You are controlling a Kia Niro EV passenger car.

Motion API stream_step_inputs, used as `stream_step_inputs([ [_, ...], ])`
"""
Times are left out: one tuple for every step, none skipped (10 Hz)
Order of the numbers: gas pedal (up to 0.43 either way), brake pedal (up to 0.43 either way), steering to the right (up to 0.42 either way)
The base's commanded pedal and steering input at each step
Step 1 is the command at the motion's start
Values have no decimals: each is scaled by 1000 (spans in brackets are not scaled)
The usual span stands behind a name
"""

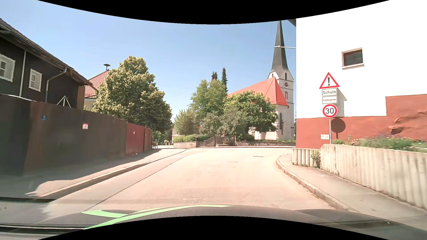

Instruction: Follow the waypoints while adhering to traffic rules and regulations

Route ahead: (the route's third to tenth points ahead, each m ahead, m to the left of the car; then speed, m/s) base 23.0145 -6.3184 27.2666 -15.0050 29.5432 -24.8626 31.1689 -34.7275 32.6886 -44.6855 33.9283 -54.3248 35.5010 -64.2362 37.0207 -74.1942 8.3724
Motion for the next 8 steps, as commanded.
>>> stream_step_inputs([
  [8, 0, 53],
  [0, 0, 60],
  [0, 0, 67],
  [0, 0, 74],
  [0, 0, 80],
  [0, 0, 87],
  [0, 0, 93],
  [0, 0, 96],
])
